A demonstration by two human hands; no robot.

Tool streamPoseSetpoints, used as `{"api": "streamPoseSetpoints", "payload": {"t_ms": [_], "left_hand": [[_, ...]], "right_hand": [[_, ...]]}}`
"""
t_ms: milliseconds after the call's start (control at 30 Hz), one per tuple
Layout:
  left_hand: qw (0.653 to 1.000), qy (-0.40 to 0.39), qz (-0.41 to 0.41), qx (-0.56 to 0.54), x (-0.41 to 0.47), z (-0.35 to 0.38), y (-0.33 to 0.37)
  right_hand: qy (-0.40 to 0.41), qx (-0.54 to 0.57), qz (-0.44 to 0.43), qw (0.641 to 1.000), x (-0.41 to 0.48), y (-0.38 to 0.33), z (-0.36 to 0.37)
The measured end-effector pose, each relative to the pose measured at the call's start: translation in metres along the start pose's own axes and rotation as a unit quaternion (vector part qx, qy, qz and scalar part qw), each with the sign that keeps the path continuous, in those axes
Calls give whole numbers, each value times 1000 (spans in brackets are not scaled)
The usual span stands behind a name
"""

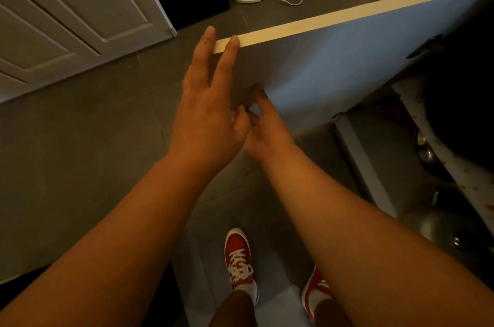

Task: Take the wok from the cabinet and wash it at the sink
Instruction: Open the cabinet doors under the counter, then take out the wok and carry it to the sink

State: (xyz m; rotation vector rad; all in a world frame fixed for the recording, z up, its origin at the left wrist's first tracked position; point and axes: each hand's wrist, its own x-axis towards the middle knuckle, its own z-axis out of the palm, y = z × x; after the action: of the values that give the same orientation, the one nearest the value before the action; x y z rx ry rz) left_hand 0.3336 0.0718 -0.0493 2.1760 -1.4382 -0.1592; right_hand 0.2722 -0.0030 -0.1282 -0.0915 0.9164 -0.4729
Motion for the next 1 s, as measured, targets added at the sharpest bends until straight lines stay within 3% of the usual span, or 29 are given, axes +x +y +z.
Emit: {"api": "streamPoseSetpoints", "payload": {"t_ms": [167,233,300,433,567,800,933,1000], "left_hand": [[997,76,-2,-35,-40,18,8],[998,45,-16,-45,-61,32,14],[996,-56,-49,-47,-80,51,22],[963,-238,-84,-89,-107,96,52],[936,-341,-14,-85,-121,145,102],[902,-413,82,-97,-124,213,197],[885,-434,42,-161,-120,244,240],[871,-446,6,-205,-118,259,261]], "right_hand": [[40,-86,-64,993,-22,-5,-31],[65,-149,-77,984,-33,-8,-57],[106,-242,-111,958,-47,-13,-90],[199,-440,-194,854,-83,-29,-162],[265,-516,-245,777,-128,-55,-231],[354,-589,-268,675,-195,-119,-320],[435,-646,-302,550,-228,-147,-355],[482,-638,-289,527,-239,-158,-369]]}}
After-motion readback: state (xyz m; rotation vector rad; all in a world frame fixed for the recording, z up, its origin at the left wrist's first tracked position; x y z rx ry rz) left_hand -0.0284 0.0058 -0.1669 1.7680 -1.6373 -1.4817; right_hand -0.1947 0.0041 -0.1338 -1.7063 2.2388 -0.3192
